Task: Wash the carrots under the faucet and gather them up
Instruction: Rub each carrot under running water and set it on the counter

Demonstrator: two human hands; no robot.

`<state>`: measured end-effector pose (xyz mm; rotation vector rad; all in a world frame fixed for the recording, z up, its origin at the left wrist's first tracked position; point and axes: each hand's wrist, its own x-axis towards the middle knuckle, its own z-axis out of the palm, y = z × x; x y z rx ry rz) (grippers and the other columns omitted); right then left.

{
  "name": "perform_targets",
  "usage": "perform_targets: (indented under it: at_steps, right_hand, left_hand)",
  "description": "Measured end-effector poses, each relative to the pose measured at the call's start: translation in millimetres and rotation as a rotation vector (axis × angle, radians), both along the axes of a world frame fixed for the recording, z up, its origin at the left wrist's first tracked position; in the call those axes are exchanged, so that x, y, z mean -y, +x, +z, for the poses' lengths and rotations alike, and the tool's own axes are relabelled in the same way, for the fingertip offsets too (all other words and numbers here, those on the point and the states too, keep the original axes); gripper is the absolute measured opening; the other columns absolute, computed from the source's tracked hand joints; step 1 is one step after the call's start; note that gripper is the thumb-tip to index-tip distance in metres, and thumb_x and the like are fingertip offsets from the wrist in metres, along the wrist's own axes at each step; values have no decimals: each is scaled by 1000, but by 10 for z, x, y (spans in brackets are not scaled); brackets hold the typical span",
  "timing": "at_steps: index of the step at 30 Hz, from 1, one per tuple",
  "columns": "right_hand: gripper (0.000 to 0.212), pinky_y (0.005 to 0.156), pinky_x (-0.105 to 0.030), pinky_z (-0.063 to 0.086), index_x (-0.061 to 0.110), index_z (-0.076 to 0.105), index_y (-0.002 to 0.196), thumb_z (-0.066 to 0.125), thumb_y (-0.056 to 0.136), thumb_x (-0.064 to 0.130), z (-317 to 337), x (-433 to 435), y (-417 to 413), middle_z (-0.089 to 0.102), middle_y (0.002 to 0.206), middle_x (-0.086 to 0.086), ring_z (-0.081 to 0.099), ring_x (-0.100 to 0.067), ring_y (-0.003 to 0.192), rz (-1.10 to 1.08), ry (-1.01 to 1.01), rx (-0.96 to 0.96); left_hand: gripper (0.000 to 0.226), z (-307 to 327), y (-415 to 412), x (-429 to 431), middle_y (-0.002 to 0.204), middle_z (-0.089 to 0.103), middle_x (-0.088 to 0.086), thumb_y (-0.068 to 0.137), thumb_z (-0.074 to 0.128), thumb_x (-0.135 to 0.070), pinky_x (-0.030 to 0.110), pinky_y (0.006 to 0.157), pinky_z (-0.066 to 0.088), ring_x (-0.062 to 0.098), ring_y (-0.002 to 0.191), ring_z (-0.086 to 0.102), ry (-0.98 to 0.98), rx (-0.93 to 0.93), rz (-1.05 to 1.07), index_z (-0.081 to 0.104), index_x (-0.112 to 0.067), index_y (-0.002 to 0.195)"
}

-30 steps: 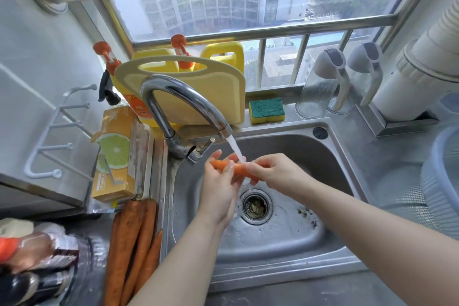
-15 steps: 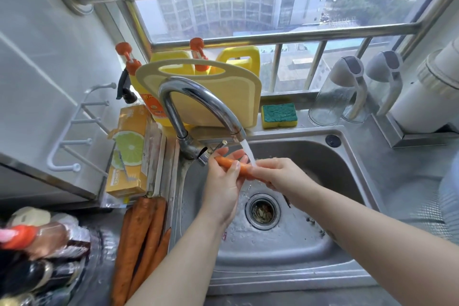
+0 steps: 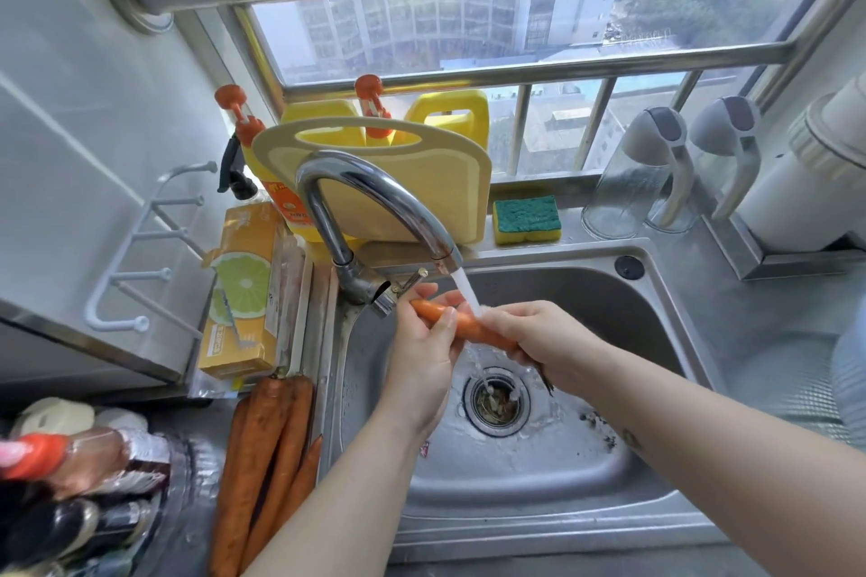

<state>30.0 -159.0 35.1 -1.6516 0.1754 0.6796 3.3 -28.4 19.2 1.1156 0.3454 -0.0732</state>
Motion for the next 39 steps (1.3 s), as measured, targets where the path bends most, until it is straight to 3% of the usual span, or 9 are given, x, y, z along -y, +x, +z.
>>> perform_targets:
  at_steps: [4,9,12,16,21,26,31,36,39]
  right_hand:
    - [32,49,-6,38,5,77,83,68,84,35,3,-23,-33,68,58,4,52,4,47,-55,-56,174]
    - [38,74,-34,51,8,76,74,70,79,45,-50,-47,-47,73,74,-9,64,-11,69,-18,-206,367]
    - [35,71,-31,52,13,76,73,70,78,47,-61,-62,-60,73,71,-3,66,-9,68,-8,-229,381]
    - [4,59,-18,41,21,72,81,69,83,23,-51,-46,-91,61,69,6,52,-1,61,196,-304,446]
    - [18,53,-15,33,22,65,68,70,80,34,-82,-92,-170,56,60,8,49,-3,55,137,-466,546]
    - [43,51,-20,31,1,59,68,63,86,40,-62,-86,-180,46,57,5,40,-3,47,155,-351,427]
    - [15,49,-14,35,11,61,100,53,95,22,80,-97,-104,61,74,3,44,-2,49,255,-149,250]
    - [44,42,-15,26,10,59,61,57,89,43,83,-194,-23,44,50,6,35,-3,39,142,-435,446]
    - [30,49,-21,30,18,66,73,49,96,29,16,-304,-8,46,53,8,39,-7,48,22,-225,293]
  left_hand:
    - [24,-13,1,53,108,61,9,96,43,-1,30,86,54,19,101,62,87,-2,39,44,-25,100]
    - [17,3,0,82,90,63,6,95,49,-2,21,68,58,19,87,64,53,-59,124,45,-18,95]
    - [16,16,7,55,89,64,7,95,49,-1,20,62,56,21,86,64,37,-101,152,45,-17,93]
    - [14,14,51,-21,92,63,10,95,50,-3,24,64,58,24,94,63,-32,-176,179,46,-16,93]
    - [12,33,25,10,93,65,10,93,56,-8,28,66,56,23,91,65,65,-206,178,47,-16,90]
    - [14,8,21,-45,91,71,9,89,63,-23,30,67,56,20,81,70,193,-260,129,55,-11,91]
    - [13,75,100,-189,87,70,5,94,55,-24,30,68,53,20,75,69,-33,-396,188,56,-12,97]
    - [23,76,-17,-323,105,63,13,100,40,-28,36,76,48,25,89,62,-239,-470,250,53,-9,95]
    - [22,86,-114,-406,110,61,16,100,40,-26,39,83,47,26,96,60,-296,-487,279,53,-10,93]
